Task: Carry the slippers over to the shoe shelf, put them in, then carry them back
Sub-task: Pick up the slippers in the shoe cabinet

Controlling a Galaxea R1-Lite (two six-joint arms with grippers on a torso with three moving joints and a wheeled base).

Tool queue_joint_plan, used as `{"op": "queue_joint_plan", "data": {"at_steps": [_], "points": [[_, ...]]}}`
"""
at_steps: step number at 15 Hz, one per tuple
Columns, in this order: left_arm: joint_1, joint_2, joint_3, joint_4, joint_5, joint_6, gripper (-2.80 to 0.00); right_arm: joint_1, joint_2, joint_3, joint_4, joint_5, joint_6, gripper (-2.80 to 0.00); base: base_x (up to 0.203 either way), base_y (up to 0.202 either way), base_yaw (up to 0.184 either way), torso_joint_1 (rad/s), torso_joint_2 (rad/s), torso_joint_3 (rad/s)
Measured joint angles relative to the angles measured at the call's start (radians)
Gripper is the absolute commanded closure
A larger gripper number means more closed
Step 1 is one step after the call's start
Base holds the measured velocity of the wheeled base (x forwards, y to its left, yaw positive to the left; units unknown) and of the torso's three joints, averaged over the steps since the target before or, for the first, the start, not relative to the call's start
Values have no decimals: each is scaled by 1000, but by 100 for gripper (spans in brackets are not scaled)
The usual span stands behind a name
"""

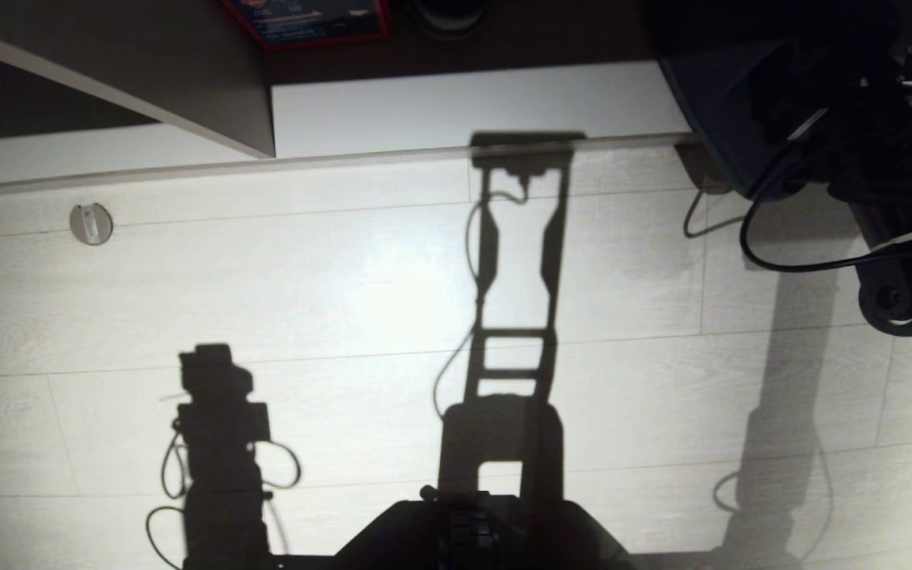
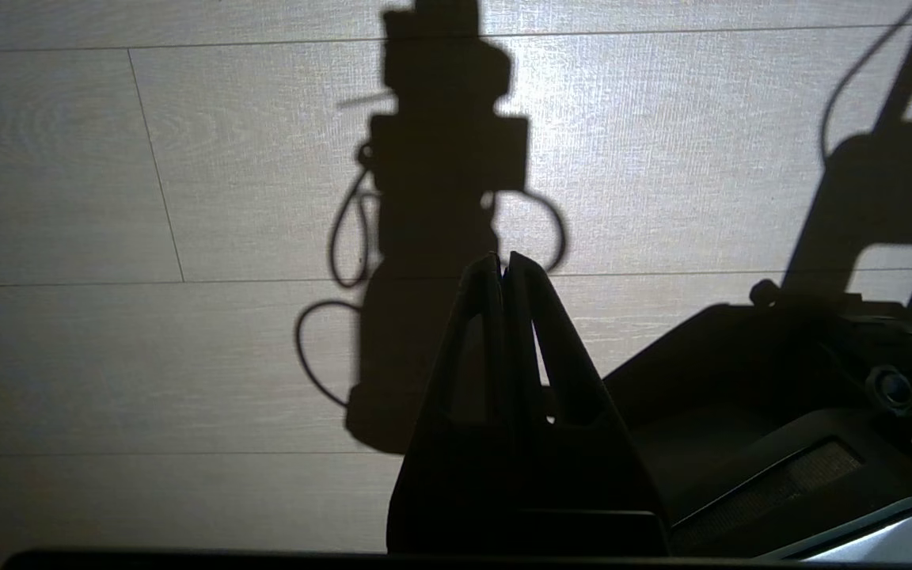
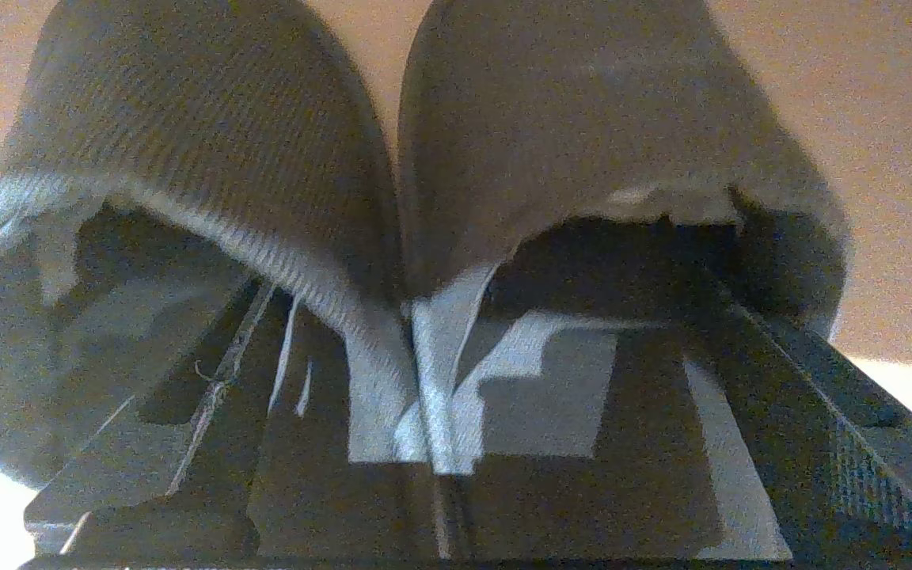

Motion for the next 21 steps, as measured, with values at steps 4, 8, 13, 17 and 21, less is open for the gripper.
{"op": "queue_joint_plan", "data": {"at_steps": [4,8,13,17,21], "points": [[0,0,0,0,1,0,0,1,22,-45,-1,1,3,-280,0,0,0,0,0,0],[0,0,0,0,1,0,0,1,49,-103,-1,1,6,-280,0,0,0,0,0,0],[0,0,0,0,1,1,0,0,84,-163,0,1,6,-280,0,0,0,0,0,0],[0,0,0,0,0,0,0,1,111,-217,1,1,6,-280,0,0,0,0,0,0],[0,0,0,0,0,0,0,1,134,-263,2,1,16,-280,0,0,0,0,0,0]]}}
